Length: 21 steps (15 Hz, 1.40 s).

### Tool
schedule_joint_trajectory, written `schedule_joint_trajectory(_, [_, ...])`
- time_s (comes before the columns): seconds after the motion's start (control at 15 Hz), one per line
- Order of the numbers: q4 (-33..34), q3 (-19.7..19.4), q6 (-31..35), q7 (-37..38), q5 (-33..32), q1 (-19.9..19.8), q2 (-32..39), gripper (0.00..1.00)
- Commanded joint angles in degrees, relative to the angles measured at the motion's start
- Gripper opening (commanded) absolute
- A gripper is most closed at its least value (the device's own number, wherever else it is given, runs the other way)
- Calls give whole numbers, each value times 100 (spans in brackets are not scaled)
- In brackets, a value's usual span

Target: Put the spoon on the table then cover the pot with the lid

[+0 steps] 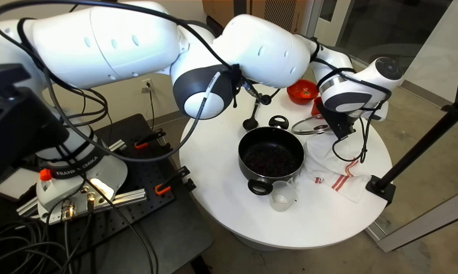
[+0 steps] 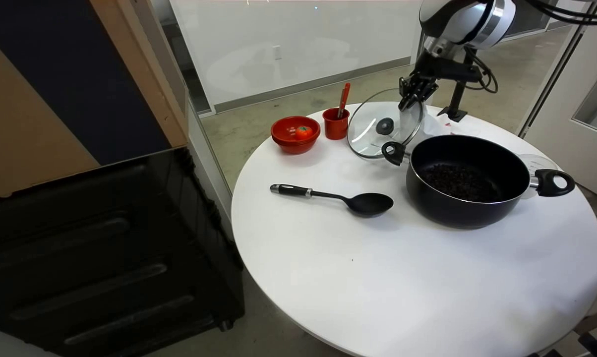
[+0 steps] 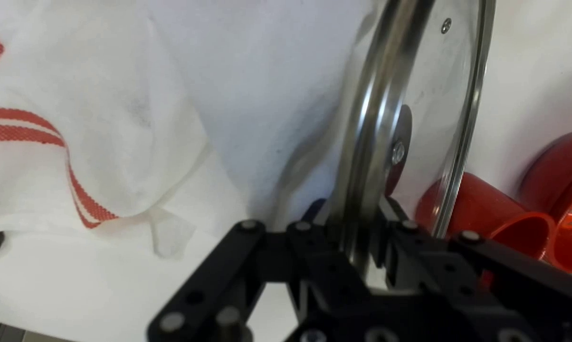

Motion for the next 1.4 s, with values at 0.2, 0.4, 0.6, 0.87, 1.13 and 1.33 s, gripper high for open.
schedule_joint_trajectory(0.2, [110,31,-217,-52,-8,2,-4,11])
schedule_joint_trajectory(0.4, [110,25,-213,-37,-8,0,-2,0])
schedule_joint_trajectory(0.6, [106,22,-212,-33,-8,-2,-5,0])
schedule_joint_trajectory(0.87, [106,67,-277,-163,-1,-26,5,32])
schedule_joint_trajectory(1.13, [237,89,-790,-631,-29,-119,110,60])
schedule_joint_trajectory(1.33, [352,114,-1215,-829,18,-242,229,83])
